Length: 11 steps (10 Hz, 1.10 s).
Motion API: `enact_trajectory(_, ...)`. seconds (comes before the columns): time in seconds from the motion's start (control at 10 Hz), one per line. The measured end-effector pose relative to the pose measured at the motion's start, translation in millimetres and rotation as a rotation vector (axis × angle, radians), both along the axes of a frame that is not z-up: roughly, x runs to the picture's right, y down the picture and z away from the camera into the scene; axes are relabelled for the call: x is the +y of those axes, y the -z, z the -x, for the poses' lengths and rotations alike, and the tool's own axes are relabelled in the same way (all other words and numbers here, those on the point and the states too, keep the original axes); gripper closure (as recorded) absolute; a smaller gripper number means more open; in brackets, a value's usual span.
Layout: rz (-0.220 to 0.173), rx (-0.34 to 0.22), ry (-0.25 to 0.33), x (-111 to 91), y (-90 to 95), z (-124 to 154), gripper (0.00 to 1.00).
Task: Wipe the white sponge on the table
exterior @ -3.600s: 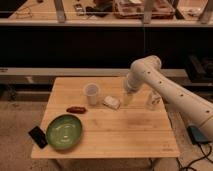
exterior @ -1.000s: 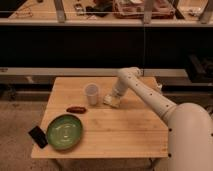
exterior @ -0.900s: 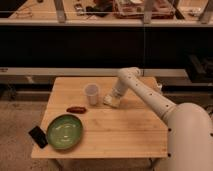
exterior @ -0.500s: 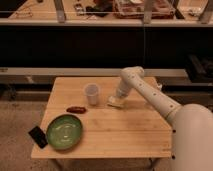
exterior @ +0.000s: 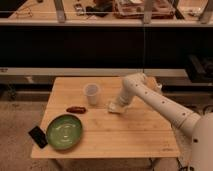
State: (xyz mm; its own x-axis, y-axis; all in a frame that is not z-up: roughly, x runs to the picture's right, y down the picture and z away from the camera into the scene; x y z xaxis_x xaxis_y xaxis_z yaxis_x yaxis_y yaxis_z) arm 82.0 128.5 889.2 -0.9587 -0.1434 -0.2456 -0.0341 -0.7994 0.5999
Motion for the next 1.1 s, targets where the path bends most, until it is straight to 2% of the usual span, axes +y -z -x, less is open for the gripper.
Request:
enact_trajectory(0.2,0.002,-0.008,0.010,19,8.6,4,1.00)
enact_trajectory(0.4,0.017,0.005,0.023,35,20.1,-8,1.00)
enact_trajectory(0.7,0.095,0.028,0.003,60,40.5,-47,1.00)
enact_trajectory(0.9,0.132,0.062,-0.074,57,38.3,-81,1.00)
enact_trajectory(1.1,0.129,0.118,-0.173,32,23.3,-119,1.00)
